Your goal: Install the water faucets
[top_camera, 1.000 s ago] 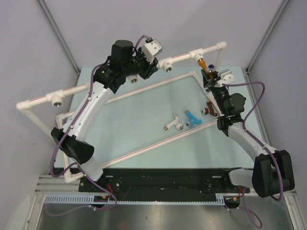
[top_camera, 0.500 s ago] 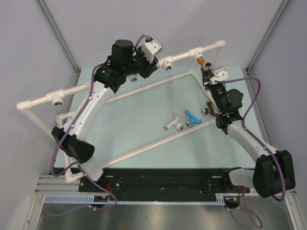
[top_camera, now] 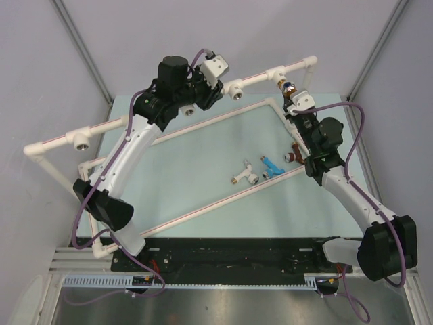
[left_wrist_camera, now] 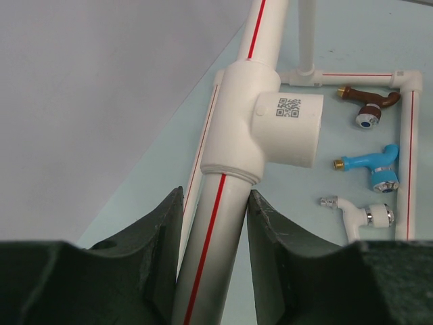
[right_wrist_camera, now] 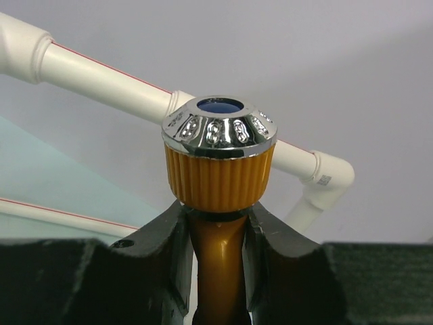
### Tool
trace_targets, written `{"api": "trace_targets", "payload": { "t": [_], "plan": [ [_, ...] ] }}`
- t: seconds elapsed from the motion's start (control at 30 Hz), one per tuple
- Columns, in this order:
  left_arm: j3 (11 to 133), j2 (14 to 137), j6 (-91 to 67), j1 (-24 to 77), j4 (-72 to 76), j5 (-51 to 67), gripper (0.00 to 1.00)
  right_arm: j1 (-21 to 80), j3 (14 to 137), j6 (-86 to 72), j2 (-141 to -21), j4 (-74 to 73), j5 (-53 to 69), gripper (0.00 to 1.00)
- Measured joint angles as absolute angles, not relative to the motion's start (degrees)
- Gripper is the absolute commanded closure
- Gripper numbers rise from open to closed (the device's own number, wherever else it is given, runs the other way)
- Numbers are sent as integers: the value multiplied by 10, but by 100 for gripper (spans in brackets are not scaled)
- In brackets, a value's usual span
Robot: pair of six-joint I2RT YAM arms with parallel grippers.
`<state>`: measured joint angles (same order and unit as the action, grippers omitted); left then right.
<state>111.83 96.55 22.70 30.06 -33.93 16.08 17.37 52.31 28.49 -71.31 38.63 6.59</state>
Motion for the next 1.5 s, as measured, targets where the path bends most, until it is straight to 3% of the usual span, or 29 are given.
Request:
{"api": "trace_targets", "payload": {
  "t": [1.5],
  "plan": [
    [1120,970,227,305,-333,149,100,150,519,-20,-746,447,41,100]
  ]
}}
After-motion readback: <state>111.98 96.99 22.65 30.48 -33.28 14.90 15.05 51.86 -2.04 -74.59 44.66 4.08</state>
